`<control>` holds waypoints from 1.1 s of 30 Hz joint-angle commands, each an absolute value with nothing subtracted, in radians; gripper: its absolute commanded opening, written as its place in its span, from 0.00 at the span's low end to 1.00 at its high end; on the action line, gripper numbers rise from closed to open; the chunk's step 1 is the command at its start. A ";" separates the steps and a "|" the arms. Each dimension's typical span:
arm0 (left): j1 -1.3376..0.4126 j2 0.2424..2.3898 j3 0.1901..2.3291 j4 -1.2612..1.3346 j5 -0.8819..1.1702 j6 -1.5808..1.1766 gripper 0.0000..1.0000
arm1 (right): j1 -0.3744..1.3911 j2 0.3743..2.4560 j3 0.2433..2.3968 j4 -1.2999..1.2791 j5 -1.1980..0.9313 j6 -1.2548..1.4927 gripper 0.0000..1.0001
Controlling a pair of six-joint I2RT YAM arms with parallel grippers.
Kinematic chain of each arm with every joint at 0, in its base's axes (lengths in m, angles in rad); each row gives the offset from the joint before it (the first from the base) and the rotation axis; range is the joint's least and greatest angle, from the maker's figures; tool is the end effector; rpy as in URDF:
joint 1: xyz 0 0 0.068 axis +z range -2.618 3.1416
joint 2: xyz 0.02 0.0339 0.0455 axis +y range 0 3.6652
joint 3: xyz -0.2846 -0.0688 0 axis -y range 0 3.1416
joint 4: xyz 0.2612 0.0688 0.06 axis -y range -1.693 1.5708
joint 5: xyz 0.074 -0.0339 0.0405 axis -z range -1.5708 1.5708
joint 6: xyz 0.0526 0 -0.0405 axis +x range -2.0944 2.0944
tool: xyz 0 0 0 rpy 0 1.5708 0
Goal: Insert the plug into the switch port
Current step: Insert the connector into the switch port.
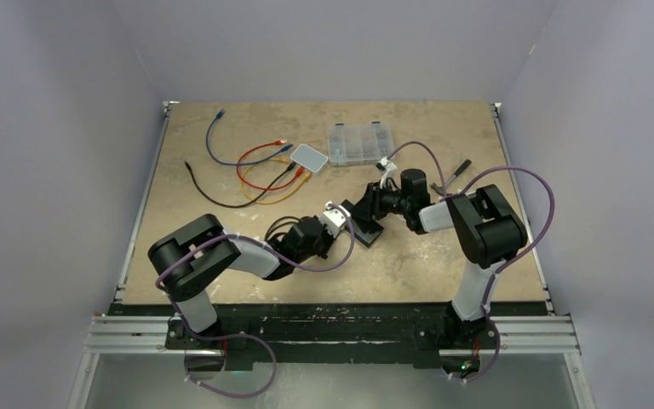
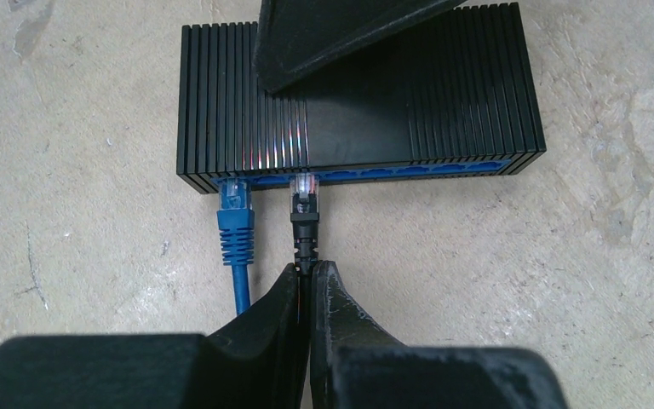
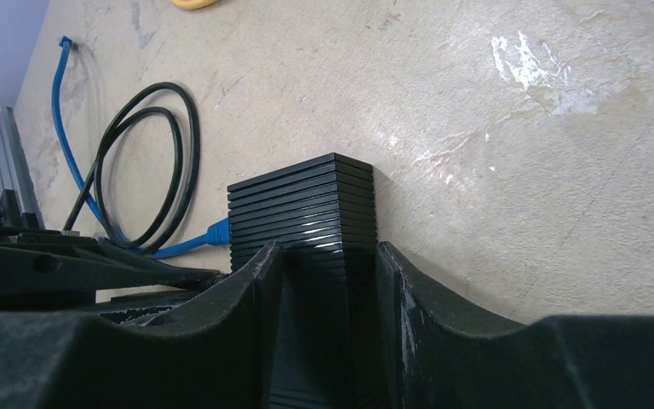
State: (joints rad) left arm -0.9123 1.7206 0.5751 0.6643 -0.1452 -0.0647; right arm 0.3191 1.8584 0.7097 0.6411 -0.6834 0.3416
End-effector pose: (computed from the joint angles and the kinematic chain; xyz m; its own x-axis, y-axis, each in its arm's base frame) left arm 0.2120 -0.2616 0.1234 -0.3282 0.3196 -0.8889 0.6843 0.7291 0.0095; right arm 0.3341 0.1453 0.1169 -0.6919 0.0450 -0.7206 -0.5683 0.5817 0.5820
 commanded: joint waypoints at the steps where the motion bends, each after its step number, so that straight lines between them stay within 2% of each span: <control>1: -0.913 1.736 0.623 0.818 -0.207 -0.098 0.00 | 0.333 1.889 0.712 0.630 -0.794 0.369 0.43; 9: -0.914 1.775 0.641 0.930 -0.235 -0.143 0.00 | 0.334 1.937 0.662 0.802 -0.938 0.505 0.40; 21: -0.907 1.817 0.767 0.995 -0.333 -0.148 0.00 | 0.363 1.957 0.672 0.810 -0.976 0.518 0.38; 27: -0.894 1.843 0.787 1.003 -0.301 -0.163 0.00 | 0.365 1.943 0.671 0.791 -0.978 0.510 0.38; 30: -0.894 1.845 0.762 0.993 -0.263 -0.178 0.00 | 0.353 1.904 0.674 0.715 -0.903 0.456 0.43; 33: -0.894 1.840 0.739 0.959 -0.213 -0.193 0.02 | 0.337 1.847 0.679 0.608 -0.763 0.392 0.52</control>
